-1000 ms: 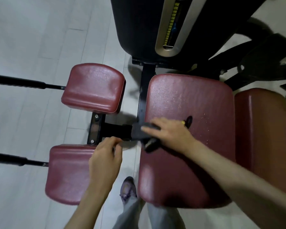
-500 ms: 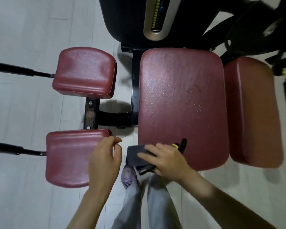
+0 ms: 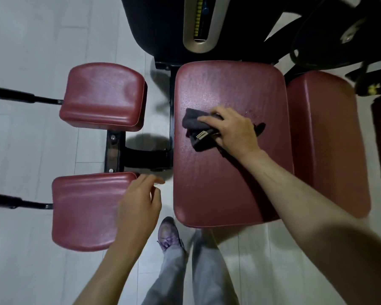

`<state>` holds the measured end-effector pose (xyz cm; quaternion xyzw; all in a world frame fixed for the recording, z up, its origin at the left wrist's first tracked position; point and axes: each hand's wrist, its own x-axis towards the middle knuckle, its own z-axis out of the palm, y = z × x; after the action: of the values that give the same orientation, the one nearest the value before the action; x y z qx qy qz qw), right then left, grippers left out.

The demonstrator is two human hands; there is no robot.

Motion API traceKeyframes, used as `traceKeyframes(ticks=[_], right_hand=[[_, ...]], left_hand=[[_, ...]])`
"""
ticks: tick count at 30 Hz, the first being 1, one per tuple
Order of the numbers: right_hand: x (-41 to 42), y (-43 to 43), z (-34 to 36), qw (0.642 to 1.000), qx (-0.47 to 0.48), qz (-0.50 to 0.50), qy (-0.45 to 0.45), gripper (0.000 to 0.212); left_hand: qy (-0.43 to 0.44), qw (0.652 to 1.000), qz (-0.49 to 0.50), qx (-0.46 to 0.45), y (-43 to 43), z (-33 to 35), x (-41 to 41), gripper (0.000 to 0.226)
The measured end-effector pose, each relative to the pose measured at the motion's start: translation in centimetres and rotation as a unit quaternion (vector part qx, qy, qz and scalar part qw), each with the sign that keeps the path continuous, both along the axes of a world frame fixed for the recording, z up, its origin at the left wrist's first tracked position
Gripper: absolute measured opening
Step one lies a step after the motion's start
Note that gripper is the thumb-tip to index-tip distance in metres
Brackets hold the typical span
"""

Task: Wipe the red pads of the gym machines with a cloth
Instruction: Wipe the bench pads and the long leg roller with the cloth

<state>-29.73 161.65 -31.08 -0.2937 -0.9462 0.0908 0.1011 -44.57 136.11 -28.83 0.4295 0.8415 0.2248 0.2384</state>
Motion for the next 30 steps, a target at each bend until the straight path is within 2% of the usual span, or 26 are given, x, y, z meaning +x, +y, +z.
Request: traceKeyframes(ticks=[2, 5, 7, 10, 13, 16, 18, 20, 23, 27, 30], right_hand=[[0.7, -2.5, -0.3, 0.999, -0.011, -0.032, 0.017, 0.050], [4.6, -7.8, -0.5, 0.999, -0.033, 0.037, 0.004, 0.063], [8.5, -11.0, -0.6, 0.993, -0.035, 0.110, -0.012, 0.061], [13.5, -13.6, -1.0, 0.981, -0.044, 0.186, -0.035, 0.046], [14.5, -12.2, -0.8, 0.966, -0.032, 0.253, -0.050, 0.046], [12.5, -6.1, -0.5, 0.954, 0.014, 0.297, -0.037, 0.041], [10.0, 0.2, -0.2, 0.971, 0.022, 0.236, -0.017, 0.038], [6.8, 7.1, 0.3, 0.991, 0.038, 0.127, -0.006, 0.039], [2.1, 14.2, 1.1, 0.998, 0.059, -0.017, -0.025, 0.046], [0.8, 13.0, 0.4, 0.993, 0.015, -0.116, 0.008, 0.058], [4.0, 7.5, 0.1, 0.997, -0.029, -0.066, 0.033, 0.063]], left_hand=[[-0.003, 1.000, 0.003, 0.008, 0.9, 0.3, 0.1, 0.019], [-0.011, 0.999, 0.006, 0.039, 2.4, 1.1, 0.4, 0.022], [-0.014, 0.999, 0.007, 0.045, 3.4, 1.4, 0.6, 0.022], [-0.018, 0.999, 0.001, 0.047, 5.1, 1.0, 1.0, 0.020], [-0.024, 0.999, -0.012, 0.025, 6.2, 0.6, 1.5, 0.017], [-0.017, 0.999, -0.028, 0.017, 7.1, 0.3, 2.2, 0.012], [-0.004, 0.999, -0.037, 0.009, 7.7, 0.1, 2.6, 0.010], [0.008, 0.999, -0.046, 0.006, 8.3, 0.0, 3.2, 0.010], [0.024, 0.998, -0.053, 0.000, 9.5, -0.1, 3.8, 0.009], [0.034, 0.999, -0.040, 0.006, 11.9, -0.2, 4.2, 0.010], [0.028, 0.999, -0.018, 0.012, 13.5, -0.4, 4.0, 0.013]])
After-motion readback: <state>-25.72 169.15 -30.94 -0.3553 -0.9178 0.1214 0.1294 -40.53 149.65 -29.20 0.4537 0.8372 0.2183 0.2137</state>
